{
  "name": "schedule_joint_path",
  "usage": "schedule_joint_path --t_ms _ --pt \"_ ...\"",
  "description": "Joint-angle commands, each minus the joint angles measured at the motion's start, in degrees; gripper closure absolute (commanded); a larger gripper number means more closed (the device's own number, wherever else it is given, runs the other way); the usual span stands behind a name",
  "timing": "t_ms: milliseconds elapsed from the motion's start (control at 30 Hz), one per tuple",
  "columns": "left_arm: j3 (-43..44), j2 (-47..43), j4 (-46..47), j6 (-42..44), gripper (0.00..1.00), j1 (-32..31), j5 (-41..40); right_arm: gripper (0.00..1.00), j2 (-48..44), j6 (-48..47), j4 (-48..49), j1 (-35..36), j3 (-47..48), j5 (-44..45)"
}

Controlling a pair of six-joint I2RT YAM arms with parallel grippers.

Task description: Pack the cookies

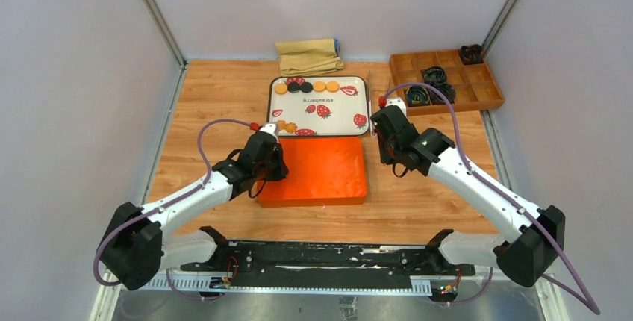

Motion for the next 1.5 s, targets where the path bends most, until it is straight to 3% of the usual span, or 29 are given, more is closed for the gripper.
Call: schedule_joint_path --t_ms 0,133,267,467,867,1467 --pt "-1.7 5.2 0.6 -1.1 0.99 -0.5 0.9 0.8 -3.3 0.0 0.4 0.3 -1.2 -0.2" --pt "-0.7 6.5 0.2 -0.6 0.98 -1.1 0.1 0.71 -5.6 -0.4 0.5 0.3 -1.5 -0.1" --pt "2.6 2.4 -3.8 0.8 0.94 -1.7 -2.2 0.41 -9.7 -1.0 2.9 0.2 -3.1 0.4" --pt "8.9 -7.1 -9.2 2.1 0.89 -1.7 -4.0 0.18 -13.9 -2.1 7.2 0.3 -3.1 1.2" --pt "16.4 -18.4 -16.3 6.3 0.82 -1.7 -8.2 0.13 -16.3 -0.2 8.1 0.3 -1.1 1.3" --pt "18.3 -18.8 -18.1 7.2 0.78 -1.7 -10.0 0.13 -16.6 -0.6 7.6 0.2 -2.2 3.4"
